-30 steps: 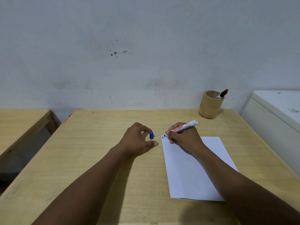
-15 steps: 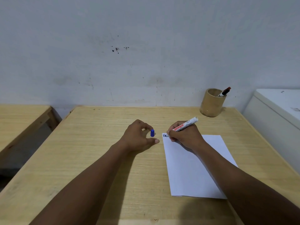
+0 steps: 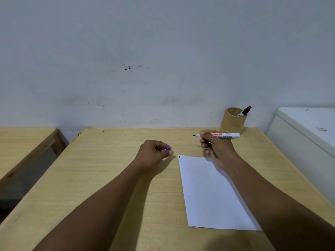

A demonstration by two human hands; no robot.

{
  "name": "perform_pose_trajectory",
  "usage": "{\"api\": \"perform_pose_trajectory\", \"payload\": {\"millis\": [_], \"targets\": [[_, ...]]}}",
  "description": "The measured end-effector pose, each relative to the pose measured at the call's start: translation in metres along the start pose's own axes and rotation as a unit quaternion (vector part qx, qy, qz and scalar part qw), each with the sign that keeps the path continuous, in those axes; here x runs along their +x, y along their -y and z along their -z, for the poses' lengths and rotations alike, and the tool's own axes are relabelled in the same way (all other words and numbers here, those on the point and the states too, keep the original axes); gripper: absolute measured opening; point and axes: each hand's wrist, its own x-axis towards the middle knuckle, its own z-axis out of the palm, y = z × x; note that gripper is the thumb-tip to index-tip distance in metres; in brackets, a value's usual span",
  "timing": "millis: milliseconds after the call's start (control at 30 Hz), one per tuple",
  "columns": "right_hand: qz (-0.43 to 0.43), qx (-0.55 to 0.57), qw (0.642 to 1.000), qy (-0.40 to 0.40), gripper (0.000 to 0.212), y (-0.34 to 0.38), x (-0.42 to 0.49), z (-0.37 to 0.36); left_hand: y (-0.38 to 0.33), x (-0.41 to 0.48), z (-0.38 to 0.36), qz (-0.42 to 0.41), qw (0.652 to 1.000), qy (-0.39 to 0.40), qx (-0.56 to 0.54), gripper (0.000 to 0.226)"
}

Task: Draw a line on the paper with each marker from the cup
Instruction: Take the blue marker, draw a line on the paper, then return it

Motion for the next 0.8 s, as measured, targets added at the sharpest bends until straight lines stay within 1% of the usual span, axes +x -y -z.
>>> {"api": "perform_pose_trajectory", "payload": {"millis": [67,133,167,300,433,567,800], "targets": [[-0.012,0.02,0.999,0.029,0.012,0.014,-0.001,0.003,-0.01,0.006,0.002,0.01,0.998,-0.005,-0.06,0.009],[-0.033,0.037,0.997,0.056,0.023,0.029,-0.004,0.006,-0.026,0.012,0.003,0.016,0.993,0.003,-0.113,0.013],[-0.039,0.043,0.996,0.061,0.025,0.034,-0.006,0.008,-0.035,0.014,0.002,0.017,0.991,0.008,-0.132,0.014],[-0.045,0.072,0.996,0.037,0.02,0.044,-0.012,0.011,-0.064,0.026,-0.01,0.021,0.979,0.039,-0.198,0.017],[-0.027,0.101,0.994,-0.001,0.014,0.043,-0.015,0.014,-0.082,0.034,-0.025,0.027,0.966,0.073,-0.248,0.018],[-0.023,0.113,0.993,-0.001,0.012,0.042,-0.015,0.017,-0.089,0.038,-0.038,0.022,0.962,0.099,-0.253,0.023],[-0.005,0.108,0.994,0.018,0.011,0.039,-0.017,0.024,-0.094,0.042,-0.046,0.008,0.967,0.11,-0.231,0.022]]}}
